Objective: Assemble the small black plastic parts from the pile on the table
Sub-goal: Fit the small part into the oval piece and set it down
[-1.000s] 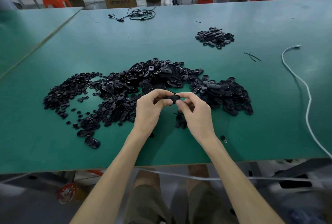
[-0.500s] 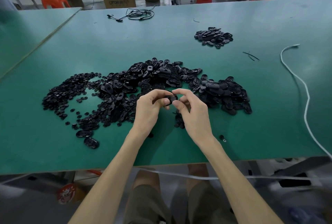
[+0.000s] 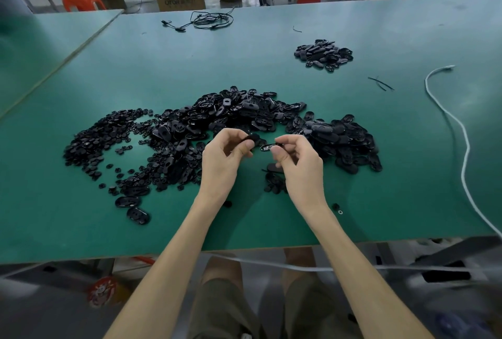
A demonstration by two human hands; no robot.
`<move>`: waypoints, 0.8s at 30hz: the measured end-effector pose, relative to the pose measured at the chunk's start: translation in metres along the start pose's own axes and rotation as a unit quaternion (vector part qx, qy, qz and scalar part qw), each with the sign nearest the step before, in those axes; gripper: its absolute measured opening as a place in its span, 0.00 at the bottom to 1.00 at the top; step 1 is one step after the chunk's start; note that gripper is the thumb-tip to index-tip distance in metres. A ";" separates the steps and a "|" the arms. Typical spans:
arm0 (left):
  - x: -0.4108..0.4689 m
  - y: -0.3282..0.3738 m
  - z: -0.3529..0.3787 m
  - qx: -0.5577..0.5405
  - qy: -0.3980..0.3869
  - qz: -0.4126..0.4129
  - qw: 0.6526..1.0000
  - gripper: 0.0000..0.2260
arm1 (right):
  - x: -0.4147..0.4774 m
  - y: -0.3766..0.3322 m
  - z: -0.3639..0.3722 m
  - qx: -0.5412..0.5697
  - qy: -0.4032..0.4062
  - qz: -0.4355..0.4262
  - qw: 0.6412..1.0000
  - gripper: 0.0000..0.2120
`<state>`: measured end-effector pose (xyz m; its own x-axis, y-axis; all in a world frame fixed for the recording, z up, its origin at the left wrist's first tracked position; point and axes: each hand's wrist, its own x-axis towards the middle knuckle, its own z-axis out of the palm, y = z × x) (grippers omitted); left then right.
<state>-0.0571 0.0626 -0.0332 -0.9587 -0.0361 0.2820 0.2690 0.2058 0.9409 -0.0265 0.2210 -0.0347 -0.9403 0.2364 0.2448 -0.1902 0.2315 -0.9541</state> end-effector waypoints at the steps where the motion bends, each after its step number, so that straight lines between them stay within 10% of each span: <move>1: 0.000 0.000 -0.001 0.003 0.006 0.006 1.000 0.02 | 0.000 0.001 0.000 -0.005 0.001 0.005 1.000 0.07; 24: -0.001 -0.002 0.002 0.050 -0.053 0.017 0.997 0.13 | -0.003 -0.002 -0.001 0.027 -0.016 0.008 0.999 0.07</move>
<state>-0.0569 0.0637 -0.0357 -0.9550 0.0752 0.2868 0.2960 0.3015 0.9064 -0.0232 0.2209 -0.0333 -0.9519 0.2094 0.2237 -0.1883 0.1760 -0.9662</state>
